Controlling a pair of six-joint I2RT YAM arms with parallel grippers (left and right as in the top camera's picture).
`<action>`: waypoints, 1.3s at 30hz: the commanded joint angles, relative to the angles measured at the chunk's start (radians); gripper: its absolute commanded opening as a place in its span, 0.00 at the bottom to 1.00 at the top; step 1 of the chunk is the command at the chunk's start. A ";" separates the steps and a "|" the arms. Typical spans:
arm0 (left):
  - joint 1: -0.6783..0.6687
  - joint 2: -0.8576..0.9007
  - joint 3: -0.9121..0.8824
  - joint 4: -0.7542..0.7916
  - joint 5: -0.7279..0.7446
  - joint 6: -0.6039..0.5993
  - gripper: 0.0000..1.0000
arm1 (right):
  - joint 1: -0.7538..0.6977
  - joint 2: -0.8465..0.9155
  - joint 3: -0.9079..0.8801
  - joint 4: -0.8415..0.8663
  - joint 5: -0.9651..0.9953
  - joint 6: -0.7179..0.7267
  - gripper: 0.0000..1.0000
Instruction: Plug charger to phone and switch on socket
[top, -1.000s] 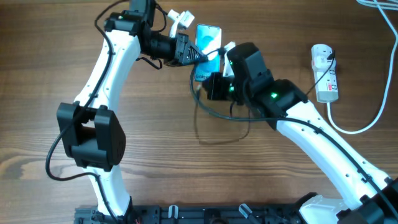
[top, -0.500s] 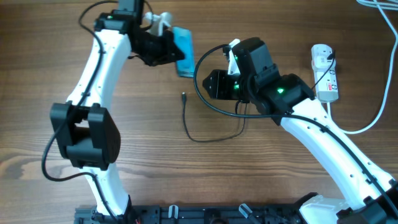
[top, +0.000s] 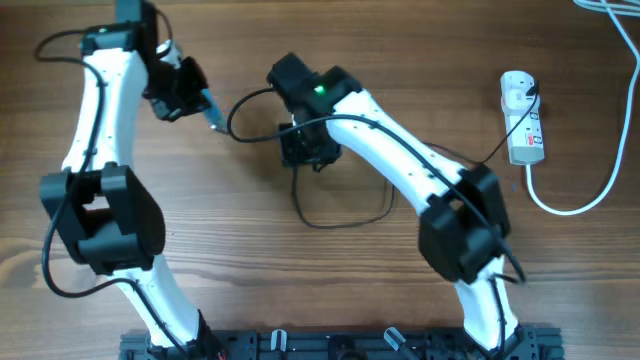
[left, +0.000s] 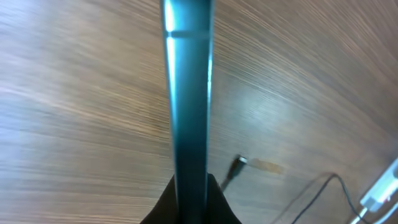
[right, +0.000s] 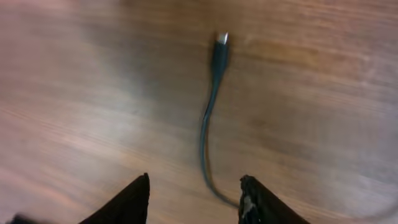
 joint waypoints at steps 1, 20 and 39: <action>0.057 -0.012 -0.022 -0.003 -0.010 -0.009 0.04 | 0.005 0.041 0.017 0.066 0.043 0.056 0.42; 0.080 -0.012 -0.064 0.012 -0.009 -0.009 0.04 | 0.058 0.210 0.016 0.158 0.214 0.158 0.32; 0.080 -0.012 -0.064 0.012 0.008 -0.008 0.04 | 0.052 0.285 0.016 0.113 0.153 0.104 0.08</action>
